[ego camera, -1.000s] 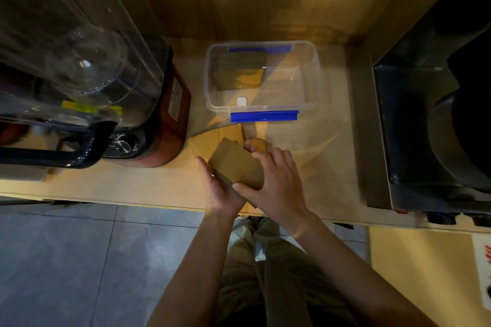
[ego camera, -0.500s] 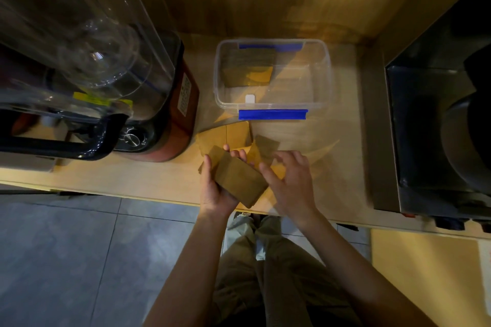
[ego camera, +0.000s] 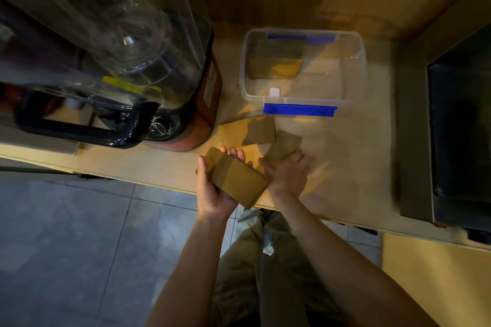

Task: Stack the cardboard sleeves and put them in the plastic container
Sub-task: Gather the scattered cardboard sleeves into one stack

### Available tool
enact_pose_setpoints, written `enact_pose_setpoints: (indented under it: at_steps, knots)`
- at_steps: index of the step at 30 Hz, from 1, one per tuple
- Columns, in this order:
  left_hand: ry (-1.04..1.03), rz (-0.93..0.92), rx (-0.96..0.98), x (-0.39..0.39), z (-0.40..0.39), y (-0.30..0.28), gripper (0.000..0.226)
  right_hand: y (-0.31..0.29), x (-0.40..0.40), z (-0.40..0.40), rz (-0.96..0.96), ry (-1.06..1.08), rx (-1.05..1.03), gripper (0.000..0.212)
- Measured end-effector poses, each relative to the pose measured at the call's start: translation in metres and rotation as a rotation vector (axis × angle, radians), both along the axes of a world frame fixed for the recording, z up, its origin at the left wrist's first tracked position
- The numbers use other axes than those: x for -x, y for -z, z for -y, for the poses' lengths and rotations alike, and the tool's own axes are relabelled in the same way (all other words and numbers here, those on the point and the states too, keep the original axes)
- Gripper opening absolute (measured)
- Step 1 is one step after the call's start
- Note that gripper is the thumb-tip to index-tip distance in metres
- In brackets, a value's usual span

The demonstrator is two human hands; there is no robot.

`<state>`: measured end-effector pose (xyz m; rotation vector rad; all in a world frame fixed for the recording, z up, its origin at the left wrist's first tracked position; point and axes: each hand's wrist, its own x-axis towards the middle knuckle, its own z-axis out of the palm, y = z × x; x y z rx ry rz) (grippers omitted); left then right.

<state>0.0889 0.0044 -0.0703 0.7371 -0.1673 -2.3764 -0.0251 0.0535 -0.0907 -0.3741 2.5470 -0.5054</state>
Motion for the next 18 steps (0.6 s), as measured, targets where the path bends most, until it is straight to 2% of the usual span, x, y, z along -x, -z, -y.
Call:
enact_pose_setpoints:
  at_steps: [12,15,18]
  knots:
    - [0.035,0.023,-0.054,-0.006,0.01,0.001,0.057,-0.001,0.004,-0.003,-0.025,0.104,-0.095,0.084]
    - [0.063,0.023,-0.06,-0.003,0.013,0.0,0.057,-0.006,0.01,-0.008,0.028,0.184,-0.012,0.086]
    - [0.078,-0.005,-0.068,-0.001,0.014,0.0,0.059,-0.019,0.02,-0.012,0.078,0.295,0.19,0.088]
